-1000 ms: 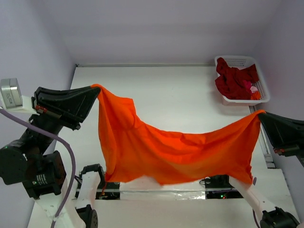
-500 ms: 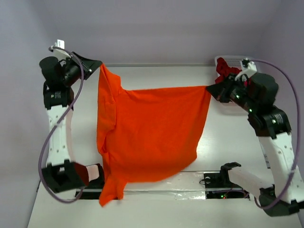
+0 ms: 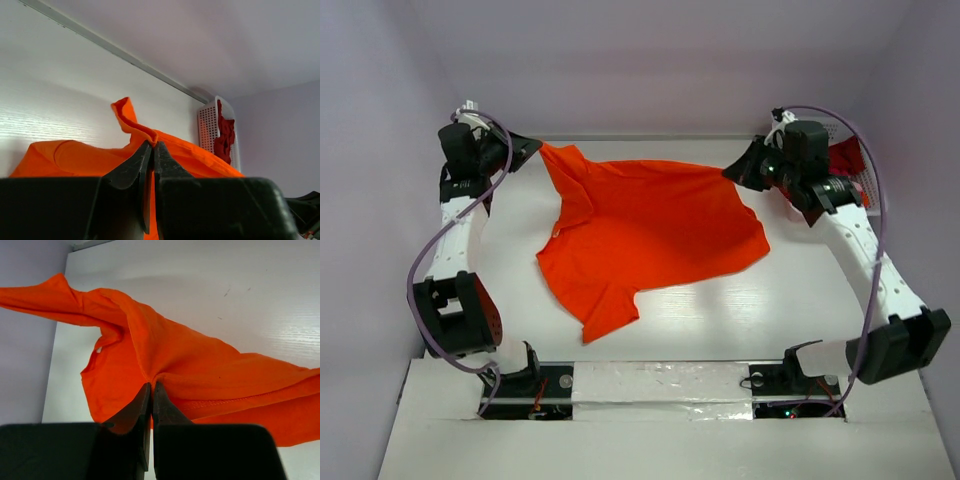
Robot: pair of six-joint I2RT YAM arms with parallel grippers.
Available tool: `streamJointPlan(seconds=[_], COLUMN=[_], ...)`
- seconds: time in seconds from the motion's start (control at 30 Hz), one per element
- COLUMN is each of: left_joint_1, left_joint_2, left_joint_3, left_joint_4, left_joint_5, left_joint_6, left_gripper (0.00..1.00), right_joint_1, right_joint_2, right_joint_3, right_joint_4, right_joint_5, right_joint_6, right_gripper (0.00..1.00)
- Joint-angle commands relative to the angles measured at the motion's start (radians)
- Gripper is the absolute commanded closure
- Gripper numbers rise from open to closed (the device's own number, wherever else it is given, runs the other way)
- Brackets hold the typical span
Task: Fold and stack the t-shirts
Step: Flatten out the tshirt
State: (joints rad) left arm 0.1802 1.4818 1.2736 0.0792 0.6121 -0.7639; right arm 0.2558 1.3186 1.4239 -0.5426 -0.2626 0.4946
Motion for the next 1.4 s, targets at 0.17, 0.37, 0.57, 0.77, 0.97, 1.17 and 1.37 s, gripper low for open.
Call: streamJointPlan(seconds=[0.17, 0.37, 0.57, 0.77, 0.97, 1.17, 1.37], left_joint_1=[-0.007, -0.018, -0.039, -0.039, -0.048, -0.067, -0.076], left_joint_2=[0.043, 0.106, 0.141, 0.186, 0.209, 0.210, 0.199], left_joint_3=[-0.019, -0.026, -0.043, -0.005, 0.036, 0.029, 0.010], left_joint_4=[0.140, 0.159, 0.171, 0.160, 0.145, 0.156, 0.156], left_joint_5=[-0.026, -0.020, -0.028, -0.035, -0.043, -0.037, -0.026], left_joint_6=[0.023, 0.015, 0.015, 0.006, -0.003, -0.009, -0.009], left_gripper=[1.00, 1.00, 1.00, 1.00, 1.00, 1.00, 1.00], right_joint_1=[-0.003, -0.003, -0.050, -0.108, -0.142, -0.174, -0.174], right_joint_2=[0.169, 0.298, 0.466, 0.642, 0.830, 1.016, 1.125], right_joint_3=[0.042, 0.125, 0.294, 0.519, 0.758, 0.946, 1.017], right_joint_4=[0.187, 0.198, 0.141, 0.075, -0.025, -0.062, 0.010], right_joint_5=[-0.050, -0.040, -0.045, -0.107, -0.133, -0.190, -0.283], right_joint_6=[0.041, 0.048, 0.082, 0.096, 0.084, 0.117, 0.162], right_gripper=[1.00, 1.00, 1.00, 1.00, 1.00, 1.00, 1.00])
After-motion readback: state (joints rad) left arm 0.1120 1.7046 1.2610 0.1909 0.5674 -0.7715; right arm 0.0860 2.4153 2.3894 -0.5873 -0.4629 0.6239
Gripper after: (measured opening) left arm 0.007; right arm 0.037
